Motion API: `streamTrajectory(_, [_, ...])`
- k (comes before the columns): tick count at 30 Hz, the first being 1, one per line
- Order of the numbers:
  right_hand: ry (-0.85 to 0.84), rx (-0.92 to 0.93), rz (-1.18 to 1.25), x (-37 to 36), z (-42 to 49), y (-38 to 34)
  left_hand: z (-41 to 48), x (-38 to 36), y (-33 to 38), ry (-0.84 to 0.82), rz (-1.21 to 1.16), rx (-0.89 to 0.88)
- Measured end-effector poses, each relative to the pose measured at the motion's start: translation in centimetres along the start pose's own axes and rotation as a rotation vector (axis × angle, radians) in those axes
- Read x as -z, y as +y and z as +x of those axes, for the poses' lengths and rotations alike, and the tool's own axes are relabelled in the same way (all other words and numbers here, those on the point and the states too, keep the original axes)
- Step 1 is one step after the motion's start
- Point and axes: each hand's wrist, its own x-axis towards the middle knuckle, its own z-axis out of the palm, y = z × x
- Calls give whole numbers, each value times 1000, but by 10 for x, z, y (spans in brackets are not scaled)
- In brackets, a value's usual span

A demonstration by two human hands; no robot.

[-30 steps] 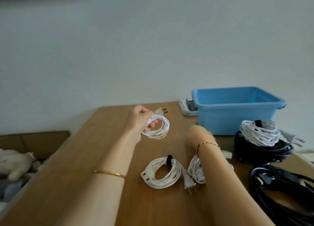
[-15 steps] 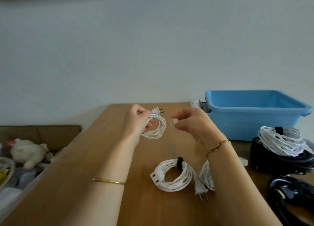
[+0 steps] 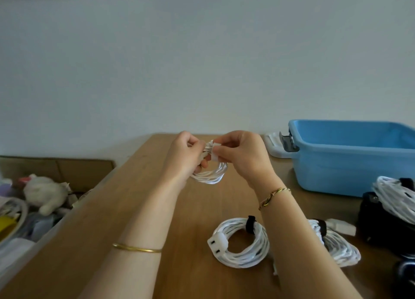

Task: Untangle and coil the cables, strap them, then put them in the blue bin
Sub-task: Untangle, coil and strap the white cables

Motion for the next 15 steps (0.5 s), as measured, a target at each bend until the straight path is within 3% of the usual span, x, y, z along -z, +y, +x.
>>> streamTrajectory(8, [73, 71, -182, -6, 0, -1, -3, 0, 5, -45, -45, 0])
streamTrajectory(15, [18, -28, -37, 0, -3, -3, -2, 2, 4, -31, -42, 17])
